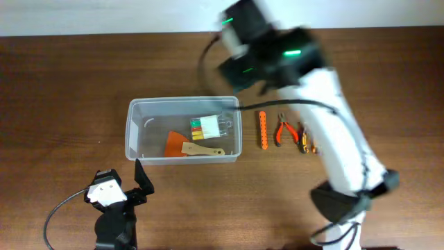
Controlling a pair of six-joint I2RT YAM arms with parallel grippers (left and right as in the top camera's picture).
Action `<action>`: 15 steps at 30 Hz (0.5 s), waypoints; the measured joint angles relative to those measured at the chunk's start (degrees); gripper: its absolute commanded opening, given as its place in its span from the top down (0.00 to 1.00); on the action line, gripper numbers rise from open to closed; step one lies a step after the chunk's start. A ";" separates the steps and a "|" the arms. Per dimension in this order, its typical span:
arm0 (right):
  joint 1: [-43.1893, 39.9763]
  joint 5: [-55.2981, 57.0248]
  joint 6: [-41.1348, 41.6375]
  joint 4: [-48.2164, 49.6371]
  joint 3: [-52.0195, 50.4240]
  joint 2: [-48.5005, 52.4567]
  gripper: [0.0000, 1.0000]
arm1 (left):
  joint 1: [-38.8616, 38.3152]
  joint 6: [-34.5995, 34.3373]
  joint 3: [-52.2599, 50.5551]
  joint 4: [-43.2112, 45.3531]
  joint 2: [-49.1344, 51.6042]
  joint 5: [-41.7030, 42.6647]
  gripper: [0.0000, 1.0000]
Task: Pack container
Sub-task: 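Move the right gripper to the orange-black pliers and grasp them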
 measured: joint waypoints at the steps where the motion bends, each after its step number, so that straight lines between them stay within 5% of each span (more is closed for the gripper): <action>1: -2.29 0.07 1.60 -1.14 0.09 -0.59 0.01 | 0.00 0.00 0.00 0.00 0.00 0.00 0.01; 10: -21.44 -7.06 11.93 -1.77 -13.03 5.90 0.01 | 0.00 0.00 0.00 0.00 0.00 0.00 0.01; 15: -25.14 -9.27 12.09 4.00 -28.00 8.85 0.11 | 0.00 0.00 0.00 0.00 0.00 0.00 0.01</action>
